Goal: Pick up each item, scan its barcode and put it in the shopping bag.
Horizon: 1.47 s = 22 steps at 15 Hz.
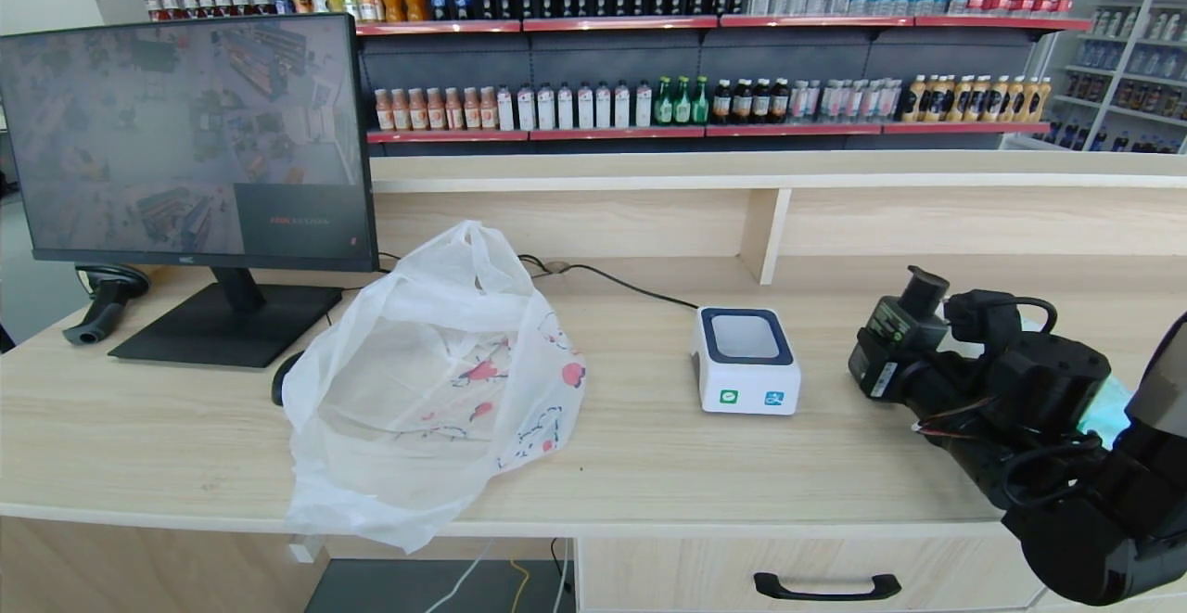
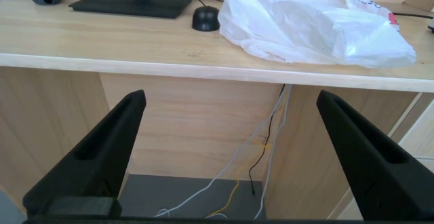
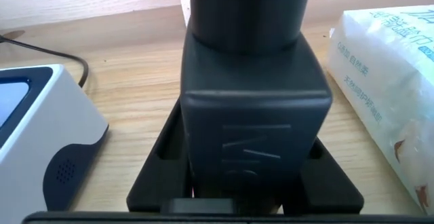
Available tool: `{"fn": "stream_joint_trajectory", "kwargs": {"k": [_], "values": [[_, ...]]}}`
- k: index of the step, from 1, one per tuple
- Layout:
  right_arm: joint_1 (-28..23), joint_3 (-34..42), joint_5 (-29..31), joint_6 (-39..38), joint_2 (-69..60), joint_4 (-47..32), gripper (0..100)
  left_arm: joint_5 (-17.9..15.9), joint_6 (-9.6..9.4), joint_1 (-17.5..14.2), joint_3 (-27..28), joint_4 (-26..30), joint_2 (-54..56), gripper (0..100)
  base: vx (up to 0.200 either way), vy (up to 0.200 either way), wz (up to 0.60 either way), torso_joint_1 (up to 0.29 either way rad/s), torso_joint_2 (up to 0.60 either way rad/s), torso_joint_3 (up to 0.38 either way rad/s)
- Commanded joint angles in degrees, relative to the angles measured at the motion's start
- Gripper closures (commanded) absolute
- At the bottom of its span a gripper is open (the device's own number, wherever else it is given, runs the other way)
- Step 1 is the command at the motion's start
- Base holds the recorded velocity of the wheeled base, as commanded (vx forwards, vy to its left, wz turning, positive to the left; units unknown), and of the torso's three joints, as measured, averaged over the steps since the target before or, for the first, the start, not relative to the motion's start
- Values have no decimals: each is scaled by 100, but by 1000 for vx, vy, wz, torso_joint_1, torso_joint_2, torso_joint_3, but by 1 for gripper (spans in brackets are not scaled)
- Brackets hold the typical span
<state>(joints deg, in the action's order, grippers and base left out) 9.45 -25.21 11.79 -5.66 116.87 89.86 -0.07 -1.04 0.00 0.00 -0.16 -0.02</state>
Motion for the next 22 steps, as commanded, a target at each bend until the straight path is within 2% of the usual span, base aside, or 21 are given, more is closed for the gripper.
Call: {"fn": "stream_joint_trajectory", "kwargs": {"k": [1, 5, 13, 18, 21, 22], "values": [[4, 34, 8, 3, -217, 14, 100, -1, -2, 0, 0, -2, 2, 0, 0, 0, 0, 0, 0, 0], [31, 245, -1, 12, -551, 14, 100, -1, -2, 0, 0, -2, 2, 0, 0, 0, 0, 0, 0, 0], [251, 1044, -660, 161, -1949, 14, 100, -1, -2, 0, 0, -2, 2, 0, 0, 0, 0, 0, 0, 0], [1182, 1915, -669, 82, -2986, 14, 100, -1, -2, 0, 0, -2, 2, 0, 0, 0, 0, 0, 0, 0], [1613, 1915, -862, -419, -3144, 14, 100, -1, -2, 0, 0, -2, 2, 0, 0, 0, 0, 0, 0, 0], [1613, 1862, -1047, -586, -3109, 14, 100, -1, -2, 0, 0, -2, 2, 0, 0, 0, 0, 0, 0, 0]]}}
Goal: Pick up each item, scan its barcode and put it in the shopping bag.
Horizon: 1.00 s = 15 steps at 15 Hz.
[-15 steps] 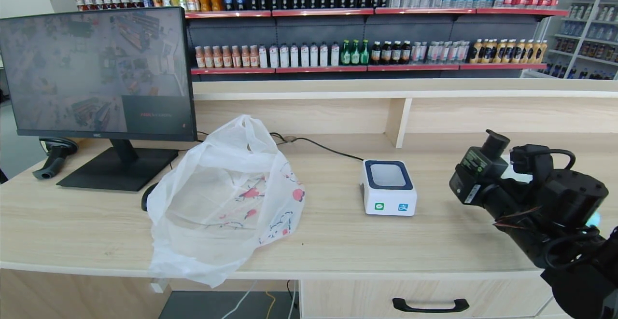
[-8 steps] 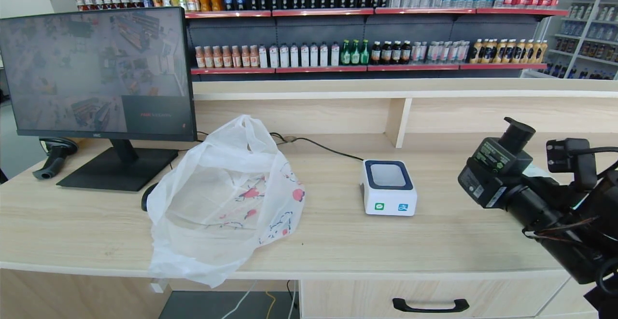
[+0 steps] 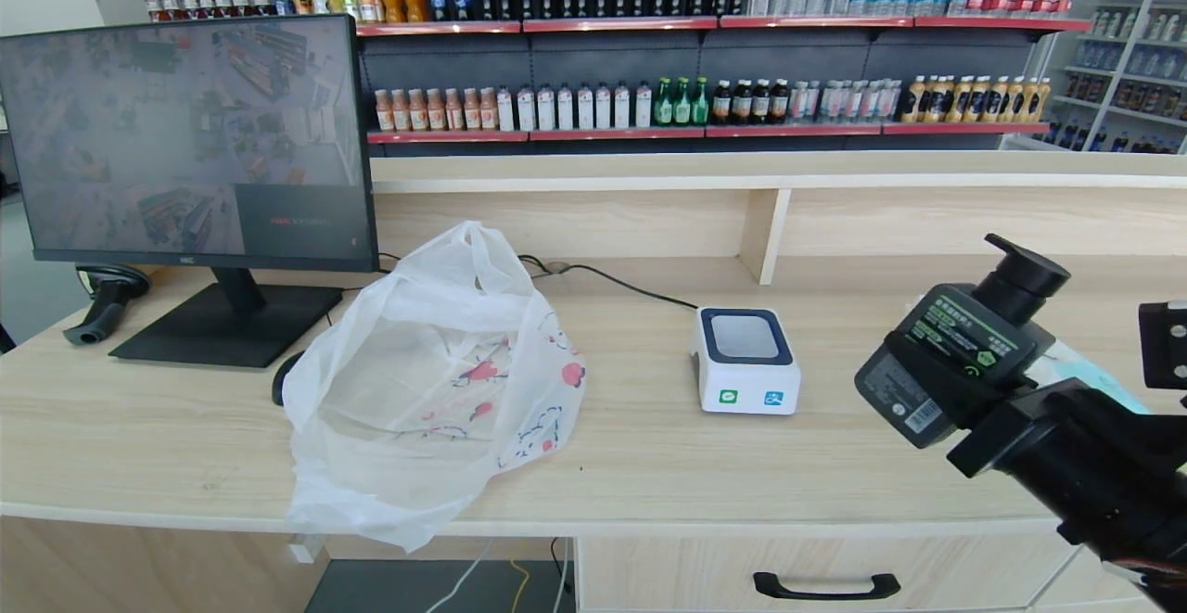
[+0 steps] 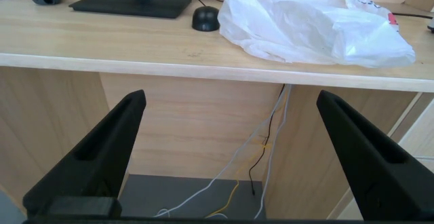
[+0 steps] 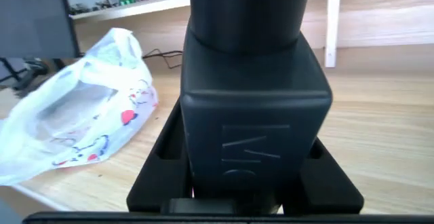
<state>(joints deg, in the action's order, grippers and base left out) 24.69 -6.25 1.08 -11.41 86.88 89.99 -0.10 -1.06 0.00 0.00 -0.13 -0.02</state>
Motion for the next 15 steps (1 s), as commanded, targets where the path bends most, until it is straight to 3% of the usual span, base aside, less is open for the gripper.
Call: {"fn": "stream_joint_trajectory", "kwargs": {"k": [1, 2, 3, 5, 11, 15], "values": [[115, -25, -337, -256, -22, 1, 100, 1, 1, 0, 0, -4, 2, 0, 0, 0, 0, 0, 0, 0], [115, -16, -557, -406, -5, 1, 100, 1, 1, 0, 0, -4, 2, 0, 0, 0, 0, 0, 0, 0], [151, -78, -1295, -696, 13, 1, 100, 1, 1, 0, 0, -4, 2, 0, 0, 0, 0, 0, 0, 0], [168, -192, -1805, -854, 198, 1, 100, 1, 1, 0, 0, -4, 2, 0, 0, 0, 0, 0, 0, 0], [898, -1141, -2139, -2252, 540, 1, 100, 1, 1, 0, 0, -4, 2, 0, 0, 0, 0, 0, 0, 0], [1003, -1915, -2657, -2278, 663, 1, 100, 1, 1, 0, 0, -4, 2, 0, 0, 0, 0, 0, 0, 0]]}}
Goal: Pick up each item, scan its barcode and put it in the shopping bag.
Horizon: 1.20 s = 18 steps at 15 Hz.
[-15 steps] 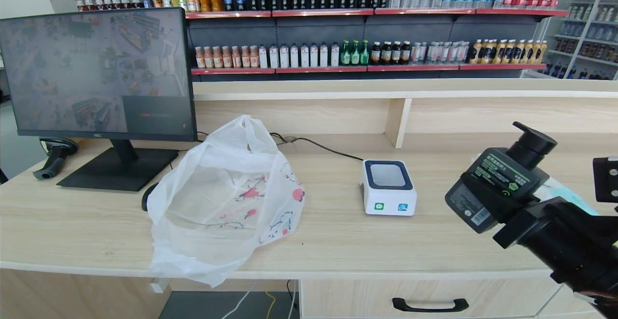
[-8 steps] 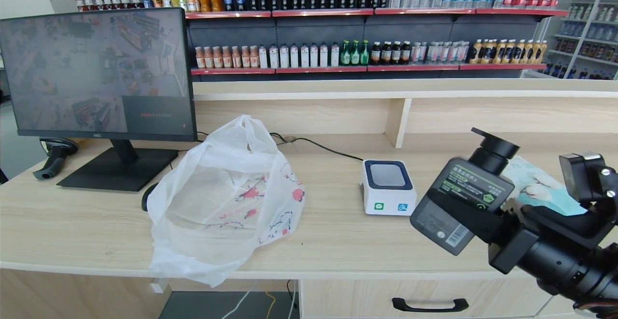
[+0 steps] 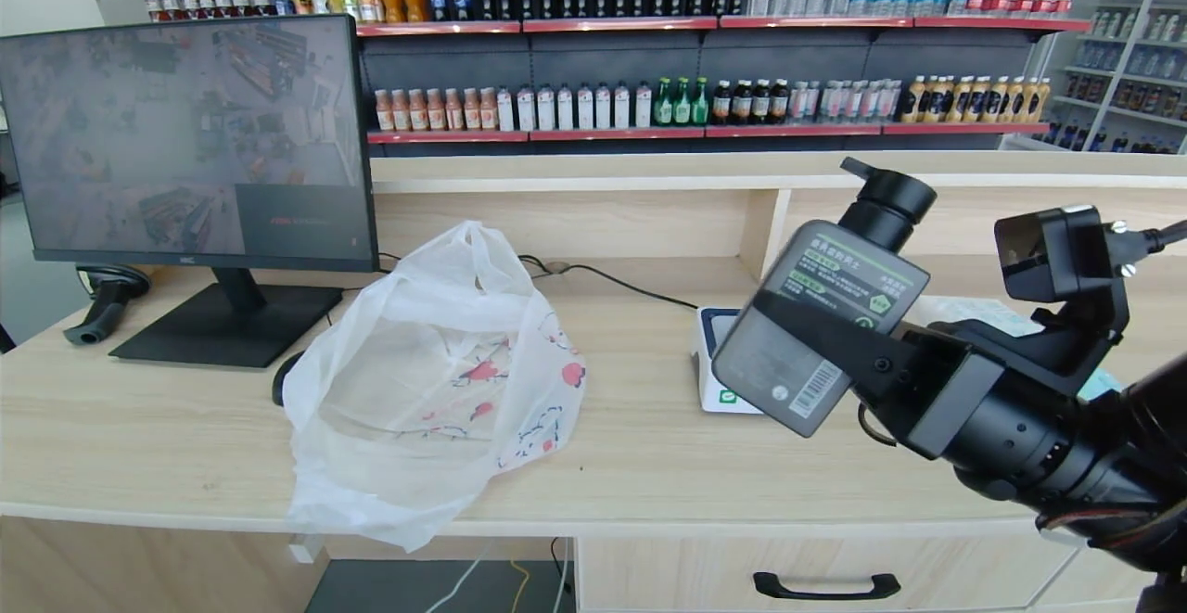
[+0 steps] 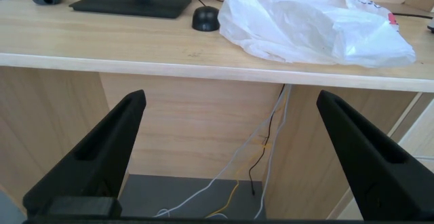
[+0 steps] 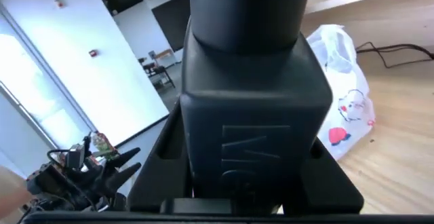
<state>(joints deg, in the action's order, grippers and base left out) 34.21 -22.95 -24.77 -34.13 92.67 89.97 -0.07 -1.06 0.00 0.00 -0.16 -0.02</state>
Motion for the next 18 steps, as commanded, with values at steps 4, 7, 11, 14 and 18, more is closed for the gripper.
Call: {"fn": "stream_joint_trajectory", "kwargs": {"k": [4, 7, 11, 14, 18], "values": [[60, -464, -573, -85, -65, 3, 100, -1, 1, 0, 0, -2, 2, 0, 0, 0, 0, 0, 0, 0], [69, -482, -608, -181, -285, 3, 100, -1, 1, 0, 0, -2, 2, 0, 0, 0, 0, 0, 0, 0], [121, -394, -828, -296, -575, 3, 100, -1, 1, 0, 0, -2, 2, 0, 0, 0, 0, 0, 0, 0], [130, -561, -863, -304, -575, 3, 100, -1, 1, 0, 0, -2, 2, 0, 0, 0, 0, 0, 0, 0], [139, -605, -1030, -287, -575, 3, 100, -1, 1, 0, 0, -2, 2, 0, 0, 0, 0, 0, 0, 0]]}}
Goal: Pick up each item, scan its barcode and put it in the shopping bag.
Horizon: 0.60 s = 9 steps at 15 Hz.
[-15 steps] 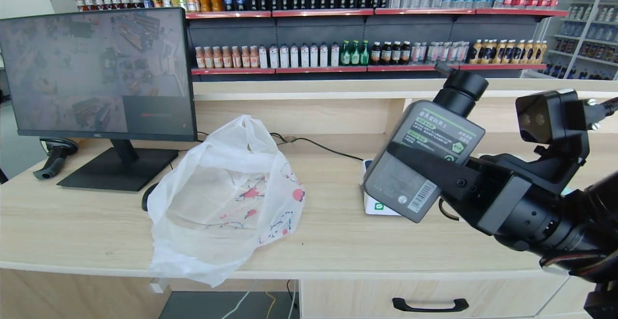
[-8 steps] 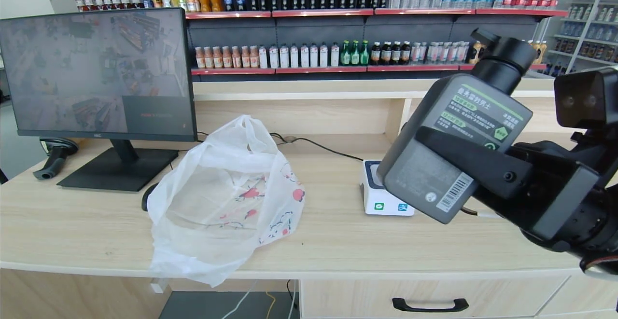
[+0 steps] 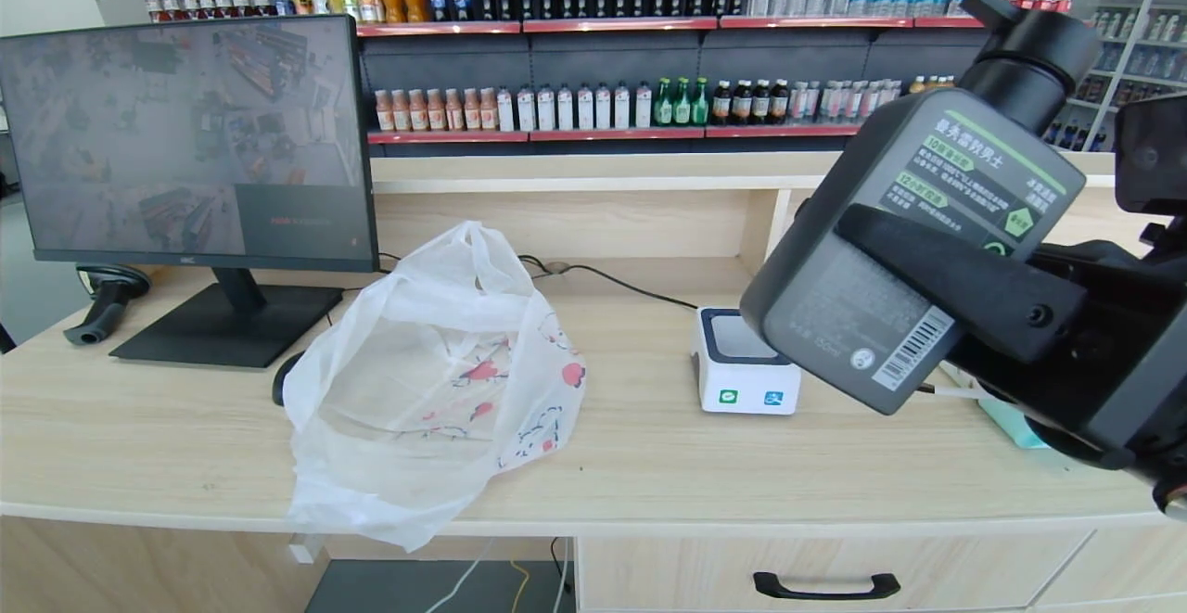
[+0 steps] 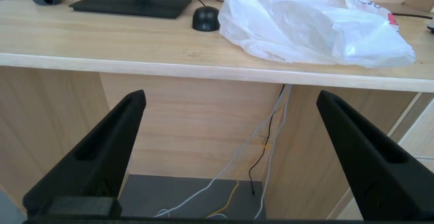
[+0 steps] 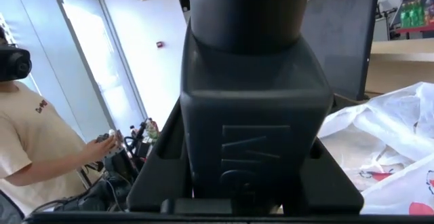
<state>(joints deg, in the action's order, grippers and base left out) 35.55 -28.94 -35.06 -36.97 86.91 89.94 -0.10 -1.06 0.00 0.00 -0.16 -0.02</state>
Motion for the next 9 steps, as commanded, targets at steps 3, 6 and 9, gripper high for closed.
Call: {"fn": "stream_joint_trajectory", "kwargs": {"k": [3, 6, 9], "values": [[5, 11, -1, 59, -7, 6, 100, 1, 1, 0, 0, -2, 2, 0, 0, 0, 0, 0, 0, 0], [110, 29, -1, 199, -7, 6, 100, 1, 1, 0, 0, -2, 2, 0, 0, 0, 0, 0, 0, 0], [128, 196, 17, 648, 2, 6, 100, 1, 1, 0, 0, -2, 2, 0, 0, 0, 0, 0, 0, 0]]}}
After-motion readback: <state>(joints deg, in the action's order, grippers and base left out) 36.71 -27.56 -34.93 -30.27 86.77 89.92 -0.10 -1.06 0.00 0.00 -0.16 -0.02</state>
